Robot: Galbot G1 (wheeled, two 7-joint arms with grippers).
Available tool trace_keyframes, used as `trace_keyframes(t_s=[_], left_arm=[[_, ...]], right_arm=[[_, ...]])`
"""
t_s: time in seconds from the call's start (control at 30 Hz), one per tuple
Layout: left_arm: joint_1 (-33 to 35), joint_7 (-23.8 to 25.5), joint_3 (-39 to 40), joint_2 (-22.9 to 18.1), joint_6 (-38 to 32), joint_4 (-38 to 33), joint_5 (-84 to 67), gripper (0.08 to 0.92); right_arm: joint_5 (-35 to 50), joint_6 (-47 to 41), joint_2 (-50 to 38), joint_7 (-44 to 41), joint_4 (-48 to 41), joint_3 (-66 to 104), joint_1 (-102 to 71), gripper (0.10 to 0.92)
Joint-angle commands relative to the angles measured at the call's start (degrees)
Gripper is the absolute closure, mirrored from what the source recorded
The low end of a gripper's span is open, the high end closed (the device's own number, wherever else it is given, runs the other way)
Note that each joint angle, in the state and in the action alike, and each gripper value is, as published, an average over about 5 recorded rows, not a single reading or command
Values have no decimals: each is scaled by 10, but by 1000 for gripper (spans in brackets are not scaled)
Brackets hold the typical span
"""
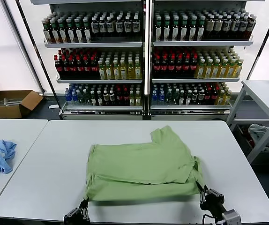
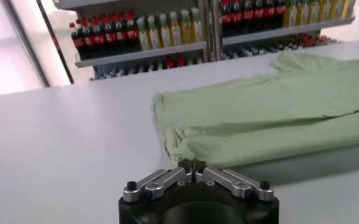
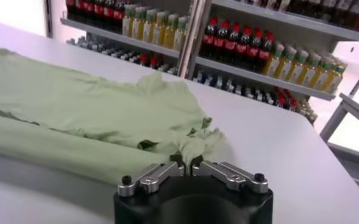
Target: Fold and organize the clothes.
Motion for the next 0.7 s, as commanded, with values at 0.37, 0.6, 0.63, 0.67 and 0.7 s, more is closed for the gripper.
trace_keyframes(t_s=[0.37, 0.6, 0.63, 0.67, 0.7], left_arm=[[60, -35, 14, -7, -8, -10, 62, 922], [85, -65, 13, -8, 1, -27, 80, 888], [93, -69, 11, -7, 0, -33, 86, 869], [100, -72, 8, -5, 0, -39, 92, 845], [105, -74, 4, -3, -1, -45, 97, 812]], right_arm=[[-32, 1, 29, 90, 14, -40, -72, 656], [-15, -15, 32, 110, 48, -22, -98, 456], [-14, -18, 32, 114, 58, -16, -104, 430], [-13, -21, 32, 118, 68, -9, -112, 396], [-12, -22, 31, 121, 76, -3, -118, 370]])
